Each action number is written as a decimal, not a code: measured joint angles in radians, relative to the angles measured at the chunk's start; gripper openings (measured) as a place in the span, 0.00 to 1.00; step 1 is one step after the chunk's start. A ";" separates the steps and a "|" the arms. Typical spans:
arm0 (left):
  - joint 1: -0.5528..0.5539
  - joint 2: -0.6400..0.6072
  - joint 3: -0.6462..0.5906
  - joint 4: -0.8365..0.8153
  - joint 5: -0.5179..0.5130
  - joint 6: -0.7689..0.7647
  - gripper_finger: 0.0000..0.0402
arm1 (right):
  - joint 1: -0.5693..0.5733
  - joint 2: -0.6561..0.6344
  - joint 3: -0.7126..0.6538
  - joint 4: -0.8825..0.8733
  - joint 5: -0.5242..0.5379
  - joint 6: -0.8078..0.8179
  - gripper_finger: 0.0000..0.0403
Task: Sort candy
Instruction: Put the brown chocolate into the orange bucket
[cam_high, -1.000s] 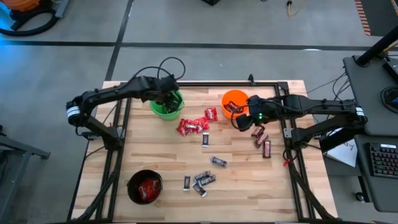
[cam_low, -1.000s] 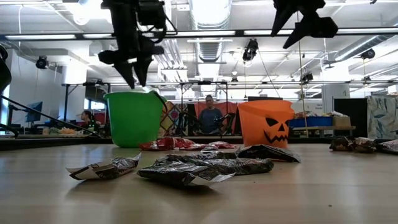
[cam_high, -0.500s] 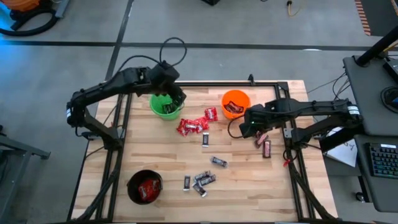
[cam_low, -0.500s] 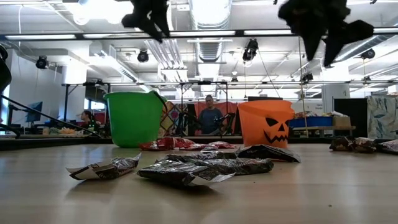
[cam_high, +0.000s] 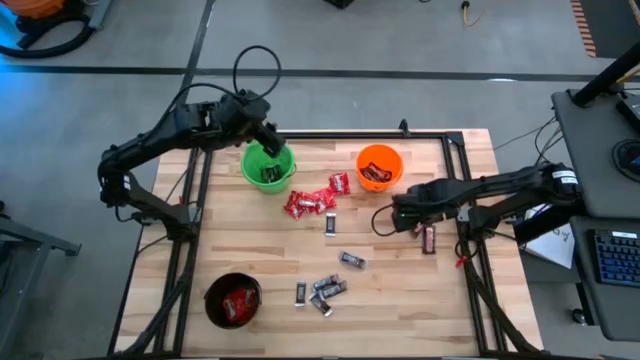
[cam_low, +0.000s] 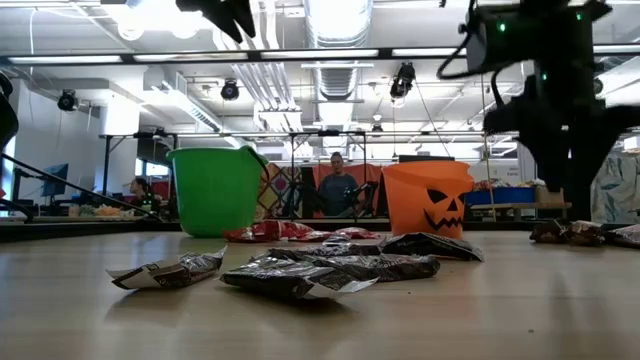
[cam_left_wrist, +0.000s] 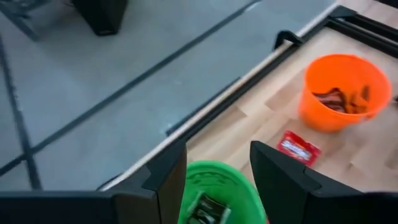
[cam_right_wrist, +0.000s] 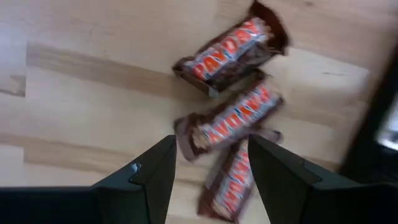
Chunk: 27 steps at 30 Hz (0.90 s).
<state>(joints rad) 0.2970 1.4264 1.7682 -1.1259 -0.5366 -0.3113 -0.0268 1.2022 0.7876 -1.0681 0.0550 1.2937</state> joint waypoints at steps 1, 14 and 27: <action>0.000 -0.001 -0.001 0.000 -0.014 0.000 0.40 | 0.000 0.000 -0.020 0.032 0.002 0.006 0.48; 0.001 0.010 -0.003 0.004 -0.042 0.000 0.40 | -0.017 0.077 -0.094 0.155 0.155 0.095 0.48; 0.001 0.010 -0.003 0.002 -0.041 -0.004 0.40 | -0.090 0.182 -0.094 0.221 0.168 0.067 0.48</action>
<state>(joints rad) 0.2977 1.4361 1.7649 -1.1236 -0.5777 -0.3149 -0.1165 1.3838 0.6936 -0.8470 0.2225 1.3604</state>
